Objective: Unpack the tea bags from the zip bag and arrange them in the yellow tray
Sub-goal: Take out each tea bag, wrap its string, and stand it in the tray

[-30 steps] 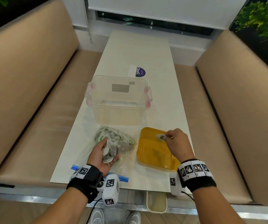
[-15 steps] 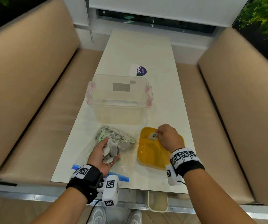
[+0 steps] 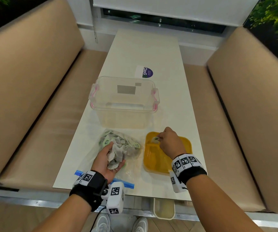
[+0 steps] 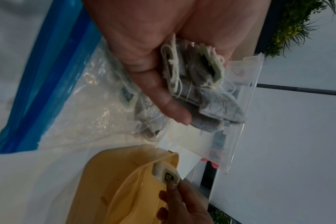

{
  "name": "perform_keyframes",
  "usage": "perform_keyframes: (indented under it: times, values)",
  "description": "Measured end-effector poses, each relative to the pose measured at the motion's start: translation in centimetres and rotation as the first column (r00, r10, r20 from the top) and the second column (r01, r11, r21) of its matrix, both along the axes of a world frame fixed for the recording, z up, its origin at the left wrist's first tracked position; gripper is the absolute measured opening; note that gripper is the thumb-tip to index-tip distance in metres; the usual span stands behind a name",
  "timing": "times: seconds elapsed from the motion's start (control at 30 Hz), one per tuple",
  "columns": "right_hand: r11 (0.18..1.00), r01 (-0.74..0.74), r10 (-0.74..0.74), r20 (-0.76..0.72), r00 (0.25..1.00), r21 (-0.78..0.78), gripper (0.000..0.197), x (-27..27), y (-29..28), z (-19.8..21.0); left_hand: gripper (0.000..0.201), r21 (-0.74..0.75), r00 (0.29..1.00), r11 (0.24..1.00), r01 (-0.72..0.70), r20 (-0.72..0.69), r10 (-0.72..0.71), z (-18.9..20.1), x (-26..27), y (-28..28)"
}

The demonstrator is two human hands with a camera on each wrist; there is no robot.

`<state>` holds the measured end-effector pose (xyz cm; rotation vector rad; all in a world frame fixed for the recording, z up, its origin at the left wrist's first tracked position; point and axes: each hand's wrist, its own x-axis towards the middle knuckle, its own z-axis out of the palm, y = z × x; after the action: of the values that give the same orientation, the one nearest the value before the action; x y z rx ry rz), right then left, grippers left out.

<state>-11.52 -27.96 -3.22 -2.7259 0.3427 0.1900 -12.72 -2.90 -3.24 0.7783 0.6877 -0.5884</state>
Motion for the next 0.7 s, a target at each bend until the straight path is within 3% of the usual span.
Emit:
perform_keyframes:
  times: [0.3, 0.6, 0.7]
  values:
    - [0.994, -0.021, 0.013, -0.08, 0.997, -0.108, 0.02, 0.6, 1.5, 1.3, 0.024, 0.013, 1.0, 1.0, 0.001, 0.022, -0.001, 0.6, -0.5, -0.1]
    - [0.998, 0.048, -0.051, -0.088, 0.995, -0.042, 0.014, 1.2, 1.4, 2.1, 0.025, 0.009, 1.0, 1.0, 0.019, 0.014, -0.019, 0.7, -0.5, 0.3]
    - [0.998, 0.011, -0.015, -0.082, 0.997, -0.055, 0.024, 1.1, 1.4, 2.8, 0.027, 0.012, 1.0, 1.0, 0.02, 0.003, -0.02, 0.6, -0.6, 0.3]
